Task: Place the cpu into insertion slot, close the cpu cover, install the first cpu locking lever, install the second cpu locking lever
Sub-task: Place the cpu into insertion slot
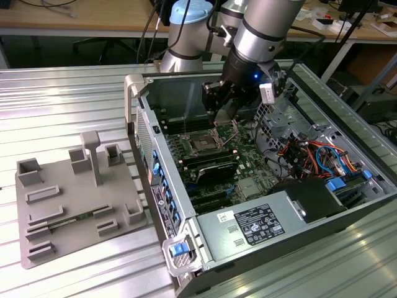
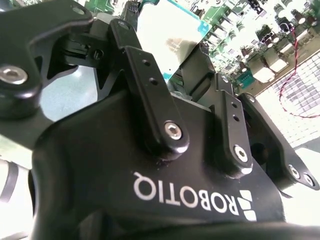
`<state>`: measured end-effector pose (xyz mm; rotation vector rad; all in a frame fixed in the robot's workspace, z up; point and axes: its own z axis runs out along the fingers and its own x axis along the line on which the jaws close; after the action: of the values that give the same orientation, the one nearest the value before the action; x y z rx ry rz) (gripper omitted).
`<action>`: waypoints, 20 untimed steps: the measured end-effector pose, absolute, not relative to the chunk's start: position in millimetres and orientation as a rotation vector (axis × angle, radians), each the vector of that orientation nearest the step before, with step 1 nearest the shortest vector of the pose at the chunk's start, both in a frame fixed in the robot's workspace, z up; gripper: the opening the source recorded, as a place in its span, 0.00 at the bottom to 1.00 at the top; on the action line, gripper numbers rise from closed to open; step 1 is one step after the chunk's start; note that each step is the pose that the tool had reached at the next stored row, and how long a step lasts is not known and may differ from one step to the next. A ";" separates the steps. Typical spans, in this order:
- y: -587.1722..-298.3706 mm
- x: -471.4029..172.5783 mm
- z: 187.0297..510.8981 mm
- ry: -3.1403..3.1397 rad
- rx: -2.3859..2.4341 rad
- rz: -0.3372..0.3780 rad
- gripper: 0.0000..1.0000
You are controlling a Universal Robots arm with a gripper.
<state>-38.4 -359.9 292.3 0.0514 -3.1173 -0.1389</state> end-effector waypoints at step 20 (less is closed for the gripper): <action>-359.9 -42.0 286.8 -3.117 0.058 -0.139 0.55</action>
<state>-42.0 -359.9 286.8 0.0580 -3.1169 -0.1389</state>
